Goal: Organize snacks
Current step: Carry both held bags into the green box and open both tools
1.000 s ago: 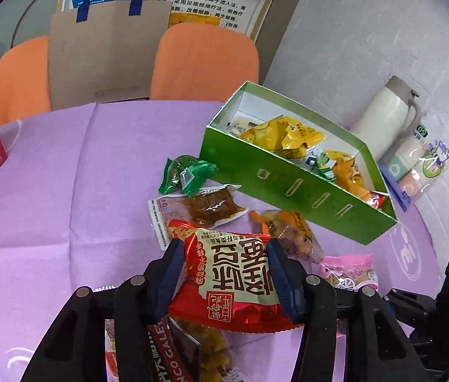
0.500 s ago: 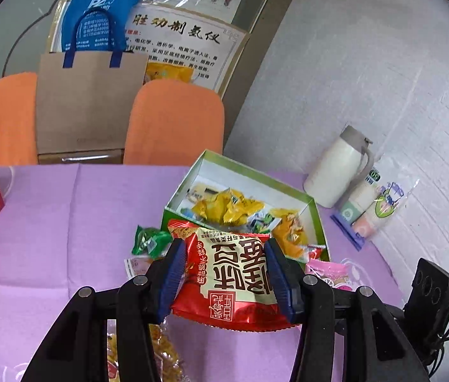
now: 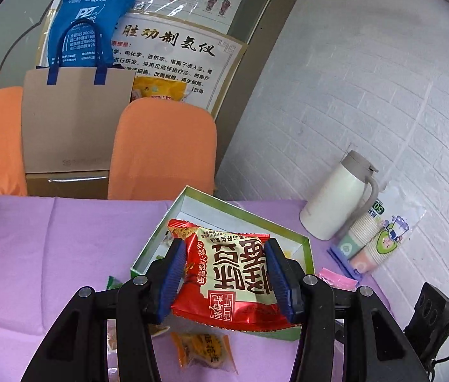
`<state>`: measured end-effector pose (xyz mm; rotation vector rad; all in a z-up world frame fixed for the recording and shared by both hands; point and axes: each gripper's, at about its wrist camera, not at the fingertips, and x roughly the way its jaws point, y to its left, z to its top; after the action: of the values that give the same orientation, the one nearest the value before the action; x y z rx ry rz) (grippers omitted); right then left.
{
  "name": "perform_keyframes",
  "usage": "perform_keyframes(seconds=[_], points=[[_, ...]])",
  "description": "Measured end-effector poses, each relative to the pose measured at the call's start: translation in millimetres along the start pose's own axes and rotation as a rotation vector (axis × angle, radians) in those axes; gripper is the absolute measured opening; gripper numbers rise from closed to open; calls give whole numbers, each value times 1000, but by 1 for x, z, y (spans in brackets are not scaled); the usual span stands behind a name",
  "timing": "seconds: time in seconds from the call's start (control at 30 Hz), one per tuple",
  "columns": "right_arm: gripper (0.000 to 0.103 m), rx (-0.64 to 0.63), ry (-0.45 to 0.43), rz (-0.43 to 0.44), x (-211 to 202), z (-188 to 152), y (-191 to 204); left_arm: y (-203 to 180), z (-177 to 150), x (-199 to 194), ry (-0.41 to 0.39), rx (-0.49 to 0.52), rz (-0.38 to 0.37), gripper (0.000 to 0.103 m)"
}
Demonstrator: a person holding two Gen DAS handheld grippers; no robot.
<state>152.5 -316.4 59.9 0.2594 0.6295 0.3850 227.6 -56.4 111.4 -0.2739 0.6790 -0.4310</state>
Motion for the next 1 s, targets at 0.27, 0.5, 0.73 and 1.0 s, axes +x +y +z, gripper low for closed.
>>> perform_keyframes(seconds=[0.27,0.5,0.73,1.0], points=[[33,27,13,-20,48,27,-34,-10,14,61,43,-24,0,51],[87,-76,114,-100,91,18,-38,-19,13,110,55,14,62,60],[95,-34,77,-104,71,7,-39,-4,-3,99,60,8,83,84],[102,-17,10,-66,32,10,-16,-7,-7,60,21,11,83,84]])
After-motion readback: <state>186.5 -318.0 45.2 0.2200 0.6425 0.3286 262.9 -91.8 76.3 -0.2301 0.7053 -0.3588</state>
